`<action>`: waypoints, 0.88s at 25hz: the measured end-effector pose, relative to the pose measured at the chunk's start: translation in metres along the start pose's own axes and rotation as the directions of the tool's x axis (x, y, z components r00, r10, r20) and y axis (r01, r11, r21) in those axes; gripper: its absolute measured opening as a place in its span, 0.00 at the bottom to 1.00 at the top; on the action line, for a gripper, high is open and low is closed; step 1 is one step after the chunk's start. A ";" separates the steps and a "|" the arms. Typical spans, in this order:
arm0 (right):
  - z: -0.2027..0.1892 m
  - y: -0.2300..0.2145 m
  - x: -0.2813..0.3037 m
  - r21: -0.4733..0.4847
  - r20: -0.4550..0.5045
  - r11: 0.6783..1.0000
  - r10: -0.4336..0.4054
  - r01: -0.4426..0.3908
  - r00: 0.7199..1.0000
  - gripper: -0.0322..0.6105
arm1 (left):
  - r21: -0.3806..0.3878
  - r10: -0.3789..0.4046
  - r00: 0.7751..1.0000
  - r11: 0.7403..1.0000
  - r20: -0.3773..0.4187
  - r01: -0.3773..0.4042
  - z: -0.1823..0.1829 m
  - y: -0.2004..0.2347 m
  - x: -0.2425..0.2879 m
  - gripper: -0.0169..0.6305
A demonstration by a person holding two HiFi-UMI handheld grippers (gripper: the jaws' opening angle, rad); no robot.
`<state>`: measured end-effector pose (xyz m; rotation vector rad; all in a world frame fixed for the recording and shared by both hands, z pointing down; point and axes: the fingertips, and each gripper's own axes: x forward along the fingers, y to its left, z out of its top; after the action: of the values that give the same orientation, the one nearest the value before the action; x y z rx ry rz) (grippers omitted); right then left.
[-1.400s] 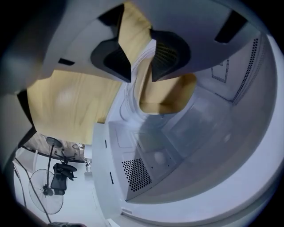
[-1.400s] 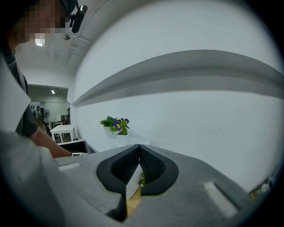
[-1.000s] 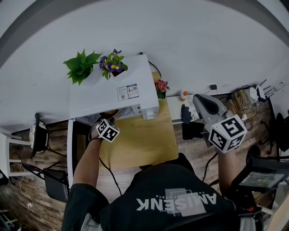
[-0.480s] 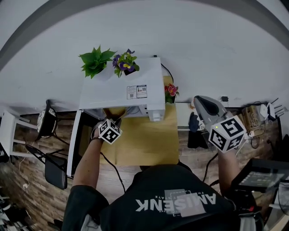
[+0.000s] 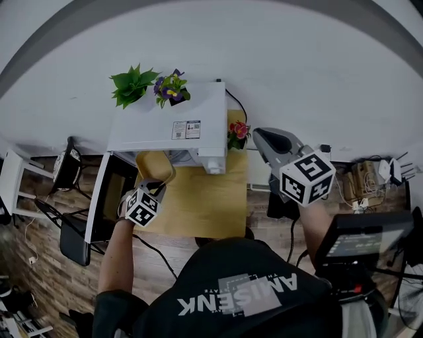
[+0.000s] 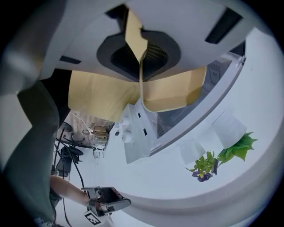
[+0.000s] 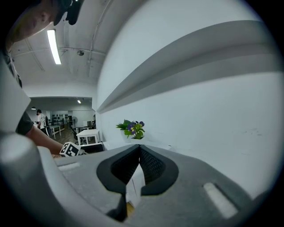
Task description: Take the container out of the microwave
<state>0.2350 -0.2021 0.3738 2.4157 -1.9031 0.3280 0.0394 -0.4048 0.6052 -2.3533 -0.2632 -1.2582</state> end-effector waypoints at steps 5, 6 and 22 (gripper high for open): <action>0.003 0.005 0.009 -0.001 0.003 0.998 0.063 -0.063 0.998 0.06 | -0.066 0.001 0.999 0.998 -0.043 -0.004 -0.009 -0.023 -0.021 0.06; 0.003 0.006 0.012 -0.004 0.003 0.997 0.077 -0.077 0.997 0.06 | -0.078 0.009 0.999 0.997 -0.039 -0.012 -0.009 -0.026 -0.027 0.06; 0.018 0.039 0.048 -0.026 0.032 0.970 0.244 -0.244 0.969 0.06 | -0.262 0.117 0.993 0.959 0.021 -0.108 0.022 -0.043 -0.118 0.05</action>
<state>0.2107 -0.2605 0.3616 2.1887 -2.2112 0.2747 -0.0270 -0.3512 0.5109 -2.5729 0.0289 -1.2619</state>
